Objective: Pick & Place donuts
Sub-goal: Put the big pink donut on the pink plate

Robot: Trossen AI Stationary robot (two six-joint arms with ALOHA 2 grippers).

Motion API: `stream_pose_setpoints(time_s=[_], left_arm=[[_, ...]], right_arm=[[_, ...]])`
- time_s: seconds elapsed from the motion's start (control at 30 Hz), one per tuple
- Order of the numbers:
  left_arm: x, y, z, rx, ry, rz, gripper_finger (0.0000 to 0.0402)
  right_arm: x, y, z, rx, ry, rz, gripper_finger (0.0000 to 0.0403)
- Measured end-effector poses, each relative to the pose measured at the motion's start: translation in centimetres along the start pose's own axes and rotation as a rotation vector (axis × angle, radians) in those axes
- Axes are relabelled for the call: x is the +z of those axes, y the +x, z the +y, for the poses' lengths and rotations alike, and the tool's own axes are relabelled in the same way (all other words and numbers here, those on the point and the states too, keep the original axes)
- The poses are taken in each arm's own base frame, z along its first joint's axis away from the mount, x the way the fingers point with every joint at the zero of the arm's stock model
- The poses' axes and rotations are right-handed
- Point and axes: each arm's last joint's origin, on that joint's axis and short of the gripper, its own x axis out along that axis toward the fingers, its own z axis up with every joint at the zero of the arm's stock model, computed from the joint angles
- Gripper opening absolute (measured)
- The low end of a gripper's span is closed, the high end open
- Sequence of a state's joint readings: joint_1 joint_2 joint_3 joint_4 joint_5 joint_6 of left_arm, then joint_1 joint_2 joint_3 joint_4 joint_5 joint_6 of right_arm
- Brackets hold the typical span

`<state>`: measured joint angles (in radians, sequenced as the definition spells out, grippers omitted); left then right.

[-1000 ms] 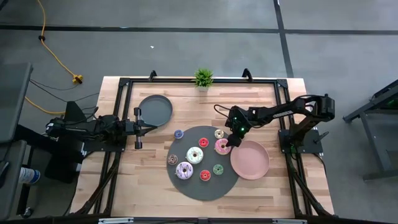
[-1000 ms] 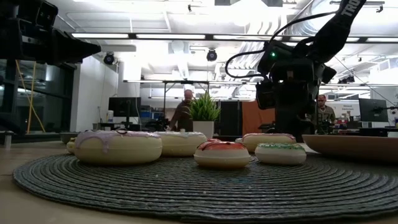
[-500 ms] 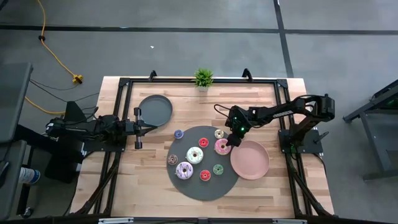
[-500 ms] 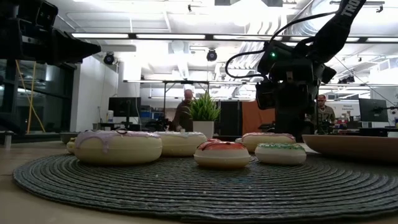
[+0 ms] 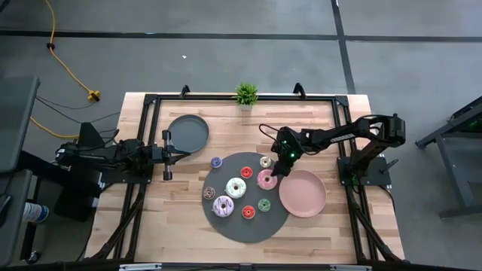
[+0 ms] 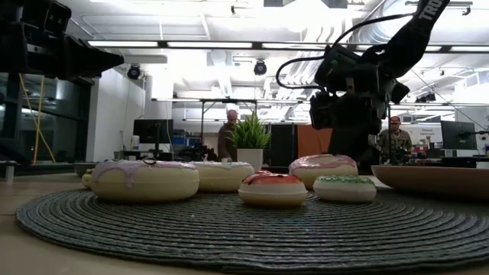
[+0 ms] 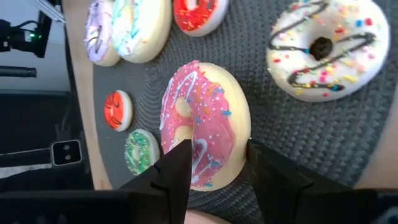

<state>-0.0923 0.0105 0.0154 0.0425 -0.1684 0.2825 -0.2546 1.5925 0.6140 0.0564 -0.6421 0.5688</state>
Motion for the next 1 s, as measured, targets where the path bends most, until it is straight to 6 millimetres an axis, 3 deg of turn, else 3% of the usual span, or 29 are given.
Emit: stream_pose_setpoints(time_s=[1.0], left_arm=[[0.00, 0.00, 0.00, 0.000, 0.000, 0.000, 0.0000]], right_arm=[[-0.06, 0.00, 0.12, 0.039, -0.001, 0.024, 0.0129]])
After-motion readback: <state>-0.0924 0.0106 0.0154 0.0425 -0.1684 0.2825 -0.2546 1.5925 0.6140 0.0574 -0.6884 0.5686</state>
